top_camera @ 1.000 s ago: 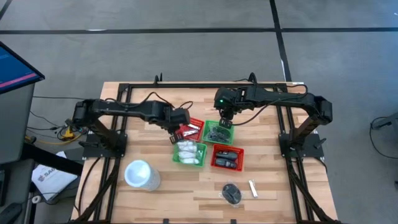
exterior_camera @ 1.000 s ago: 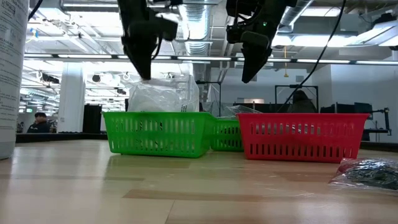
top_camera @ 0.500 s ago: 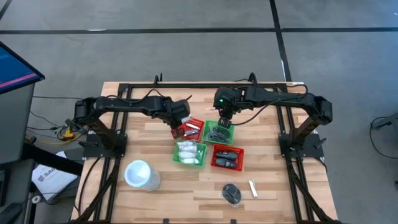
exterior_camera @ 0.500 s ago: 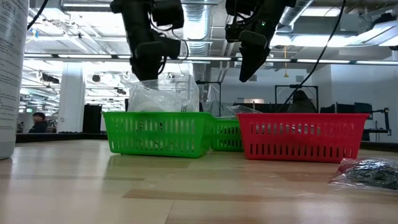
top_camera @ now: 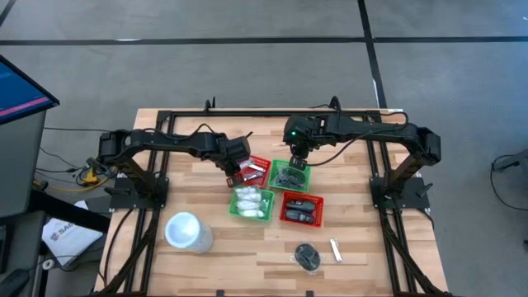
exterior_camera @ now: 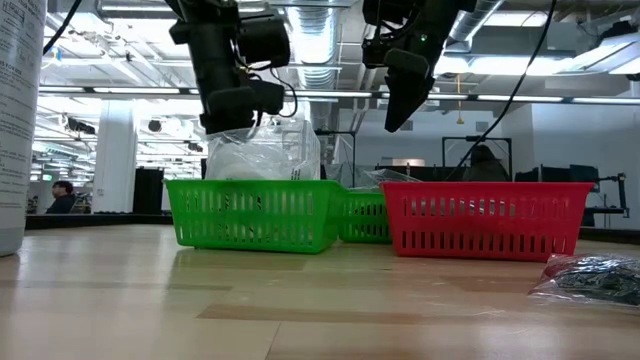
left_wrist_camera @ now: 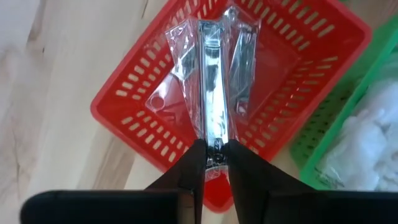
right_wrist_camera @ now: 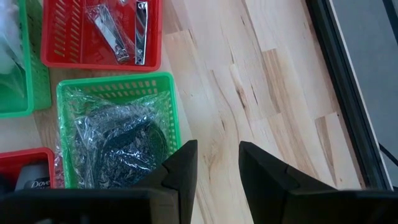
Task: Pick & Place Travel size toiletries
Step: Put the silver nail cutter into the top left red bin
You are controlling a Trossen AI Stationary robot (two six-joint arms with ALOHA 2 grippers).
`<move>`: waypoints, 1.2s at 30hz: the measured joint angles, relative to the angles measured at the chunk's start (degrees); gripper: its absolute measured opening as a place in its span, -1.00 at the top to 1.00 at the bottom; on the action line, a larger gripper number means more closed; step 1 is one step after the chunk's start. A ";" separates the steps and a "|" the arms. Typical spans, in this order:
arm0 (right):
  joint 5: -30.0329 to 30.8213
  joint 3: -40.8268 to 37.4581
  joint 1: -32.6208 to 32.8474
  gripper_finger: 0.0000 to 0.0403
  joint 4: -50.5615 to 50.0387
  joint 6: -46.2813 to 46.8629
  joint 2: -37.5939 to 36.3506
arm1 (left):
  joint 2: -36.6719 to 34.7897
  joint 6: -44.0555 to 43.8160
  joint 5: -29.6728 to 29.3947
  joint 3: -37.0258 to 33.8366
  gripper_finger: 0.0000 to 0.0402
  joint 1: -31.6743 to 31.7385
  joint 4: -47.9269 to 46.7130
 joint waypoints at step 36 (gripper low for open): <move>-1.64 0.02 3.82 0.46 -5.59 5.53 -5.01 | -11.25 -4.66 -2.67 -0.38 0.32 -4.73 4.92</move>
